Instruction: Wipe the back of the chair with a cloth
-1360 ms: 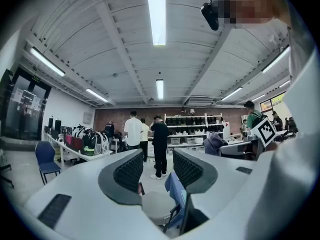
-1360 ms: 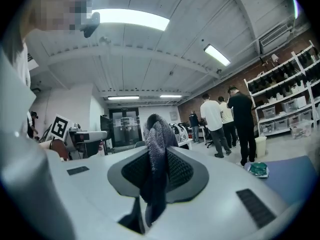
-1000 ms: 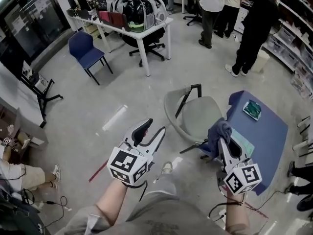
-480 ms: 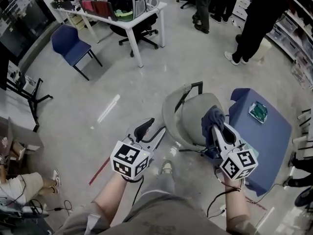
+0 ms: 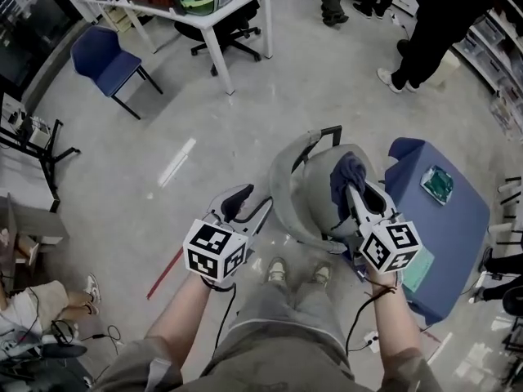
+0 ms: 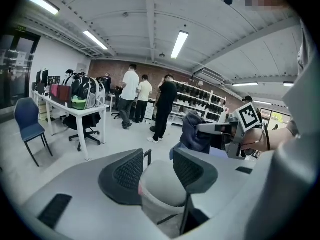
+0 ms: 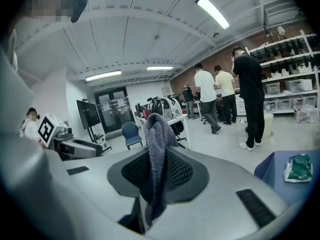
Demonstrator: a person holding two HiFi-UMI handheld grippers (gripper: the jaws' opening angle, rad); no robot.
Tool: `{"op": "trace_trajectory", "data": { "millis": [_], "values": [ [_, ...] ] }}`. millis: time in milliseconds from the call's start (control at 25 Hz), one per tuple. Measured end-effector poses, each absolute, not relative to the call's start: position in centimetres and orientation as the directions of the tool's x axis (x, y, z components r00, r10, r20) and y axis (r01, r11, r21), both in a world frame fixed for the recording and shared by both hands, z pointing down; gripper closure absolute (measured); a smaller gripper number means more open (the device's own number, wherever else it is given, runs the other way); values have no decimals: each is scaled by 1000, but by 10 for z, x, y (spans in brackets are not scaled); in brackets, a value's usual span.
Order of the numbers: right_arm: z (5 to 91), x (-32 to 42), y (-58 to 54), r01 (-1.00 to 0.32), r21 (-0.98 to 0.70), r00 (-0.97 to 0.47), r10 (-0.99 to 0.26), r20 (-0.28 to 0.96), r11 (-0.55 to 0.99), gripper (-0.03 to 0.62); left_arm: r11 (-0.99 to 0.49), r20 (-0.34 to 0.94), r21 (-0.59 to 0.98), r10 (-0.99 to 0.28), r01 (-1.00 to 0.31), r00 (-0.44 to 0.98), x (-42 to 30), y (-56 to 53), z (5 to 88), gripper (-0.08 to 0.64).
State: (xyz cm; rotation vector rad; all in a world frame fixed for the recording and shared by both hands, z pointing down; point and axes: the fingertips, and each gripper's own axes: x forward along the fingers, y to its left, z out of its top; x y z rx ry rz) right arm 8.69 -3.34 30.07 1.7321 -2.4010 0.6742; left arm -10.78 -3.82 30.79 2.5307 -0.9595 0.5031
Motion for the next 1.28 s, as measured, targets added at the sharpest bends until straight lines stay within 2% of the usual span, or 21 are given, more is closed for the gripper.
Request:
{"op": "trace_trajectory", "data": {
  "millis": [320,520,760,1000,1280],
  "values": [
    [364,95,-84,-916,-286,-381,-837,393,283,506,-622,519,255,-558,-741,647,-103,-61,360,359],
    [411,100,-120,-893,-324,-429,-806,409,311,506,-542,503,264,-628,-798,593,-101,-82,377,359],
    [473,105,-158,-871,-352,-476,-763,437,342,505,-507,573,292,-586,-811,573,-89,-91,416,359],
    [535,105,-191,-873,-328,-478,-762,437,360,505,-459,614,270,-595,-846,519,-90,-99,449,357],
    [630,94,-214,-871,-358,-485,-700,524,336,505,-469,647,266,-561,-842,517,-86,-91,486,361]
  ]
}}
